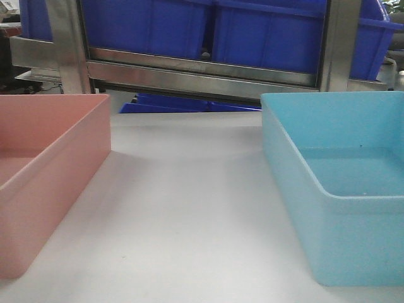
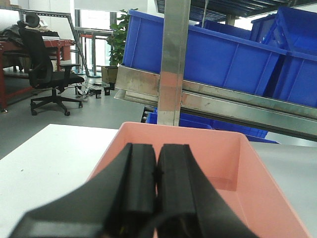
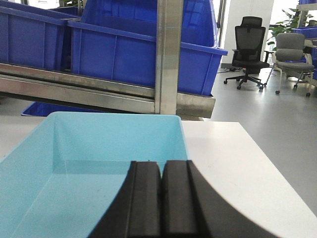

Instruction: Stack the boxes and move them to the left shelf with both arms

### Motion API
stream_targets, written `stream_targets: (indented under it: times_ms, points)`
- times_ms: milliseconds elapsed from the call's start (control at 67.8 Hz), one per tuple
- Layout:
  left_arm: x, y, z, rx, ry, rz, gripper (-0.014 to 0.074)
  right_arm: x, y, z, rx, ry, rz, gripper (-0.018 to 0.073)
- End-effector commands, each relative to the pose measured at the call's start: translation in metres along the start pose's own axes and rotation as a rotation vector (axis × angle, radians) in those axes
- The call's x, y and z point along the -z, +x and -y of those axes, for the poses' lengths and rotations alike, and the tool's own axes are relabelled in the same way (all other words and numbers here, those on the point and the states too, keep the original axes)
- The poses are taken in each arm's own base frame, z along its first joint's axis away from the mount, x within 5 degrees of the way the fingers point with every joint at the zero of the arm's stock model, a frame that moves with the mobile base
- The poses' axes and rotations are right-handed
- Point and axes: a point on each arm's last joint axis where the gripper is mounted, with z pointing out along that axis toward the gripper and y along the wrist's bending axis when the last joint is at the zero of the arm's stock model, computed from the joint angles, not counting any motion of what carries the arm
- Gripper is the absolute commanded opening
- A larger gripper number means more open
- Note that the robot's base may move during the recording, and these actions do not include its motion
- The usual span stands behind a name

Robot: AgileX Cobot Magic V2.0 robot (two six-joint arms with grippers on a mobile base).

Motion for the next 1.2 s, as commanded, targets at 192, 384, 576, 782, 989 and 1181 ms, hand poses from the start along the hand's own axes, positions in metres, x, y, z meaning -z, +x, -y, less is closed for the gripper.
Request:
stream_targets:
  times_ms: [192, 384, 576, 782, 989, 1181]
  points:
    - [0.001, 0.000, 0.000, 0.006, 0.004, 0.073, -0.0012, 0.001, -0.010, 0.000, 0.015, -0.003, 0.097, 0.0056]
    - [0.001, -0.002, 0.000, 0.045, -0.001, 0.075, -0.0012, 0.001, -0.010, 0.000, 0.015, -0.003, 0.097, 0.0056]
    - [0.001, -0.028, 0.001, 0.046, 0.000, 0.024, -0.0010, 0.001, -0.010, 0.000, 0.015, -0.003, 0.097, 0.0056]
    - [-0.007, -0.059, 0.004, 0.044, -0.011, -0.201, -0.0007, 0.001, -0.010, 0.000, 0.015, -0.003, 0.097, 0.0056]
    - [-0.038, -0.073, 0.005, 0.038, -0.031, -0.495, -0.0007, 0.001, -0.010, 0.000, 0.015, -0.003, 0.097, 0.0056]
    - [-0.072, -0.075, 0.006, 0.066, -0.039, -0.720, -0.0011, 0.001, -0.010, 0.000, 0.015, -0.003, 0.097, 0.0056]
